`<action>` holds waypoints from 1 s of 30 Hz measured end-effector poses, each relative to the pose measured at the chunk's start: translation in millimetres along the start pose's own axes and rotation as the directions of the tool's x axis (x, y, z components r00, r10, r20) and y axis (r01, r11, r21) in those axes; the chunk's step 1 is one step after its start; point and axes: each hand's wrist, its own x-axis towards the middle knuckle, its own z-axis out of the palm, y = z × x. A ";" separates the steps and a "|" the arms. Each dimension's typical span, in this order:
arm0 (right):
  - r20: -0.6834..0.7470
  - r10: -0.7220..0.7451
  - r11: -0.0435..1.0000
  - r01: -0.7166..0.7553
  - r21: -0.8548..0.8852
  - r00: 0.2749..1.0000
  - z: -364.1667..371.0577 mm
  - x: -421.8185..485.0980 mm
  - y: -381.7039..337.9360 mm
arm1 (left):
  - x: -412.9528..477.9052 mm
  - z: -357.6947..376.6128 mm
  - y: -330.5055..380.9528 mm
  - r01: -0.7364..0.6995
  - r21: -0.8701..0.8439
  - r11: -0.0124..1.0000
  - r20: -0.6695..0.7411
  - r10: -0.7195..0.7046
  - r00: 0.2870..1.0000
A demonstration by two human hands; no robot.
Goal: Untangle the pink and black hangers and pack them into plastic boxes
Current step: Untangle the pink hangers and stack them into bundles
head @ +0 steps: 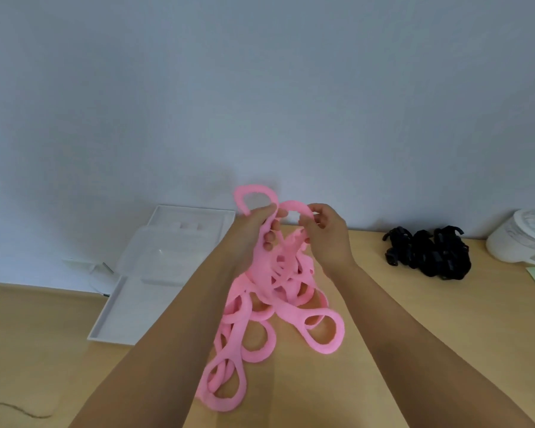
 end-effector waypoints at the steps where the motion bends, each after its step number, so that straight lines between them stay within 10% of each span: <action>1: -0.017 -0.028 0.999 0.028 0.037 0.999 -3.3 0.7 -13.5 | -2.1 4.0 10.6 -0.017 0.000 1.000 0.035 0.017 0.999; 16: -0.064 -0.374 0.879 0.376 0.294 0.925 -56.8 -18.4 -184.7 | -48.2 48.2 117.4 -0.441 0.059 0.896 0.051 0.438 0.897; 30: 0.104 -0.447 0.761 0.317 0.566 0.888 -70.8 -43.5 -256.1 | -60.7 87.3 147.3 -0.511 -0.012 0.860 0.152 0.506 0.849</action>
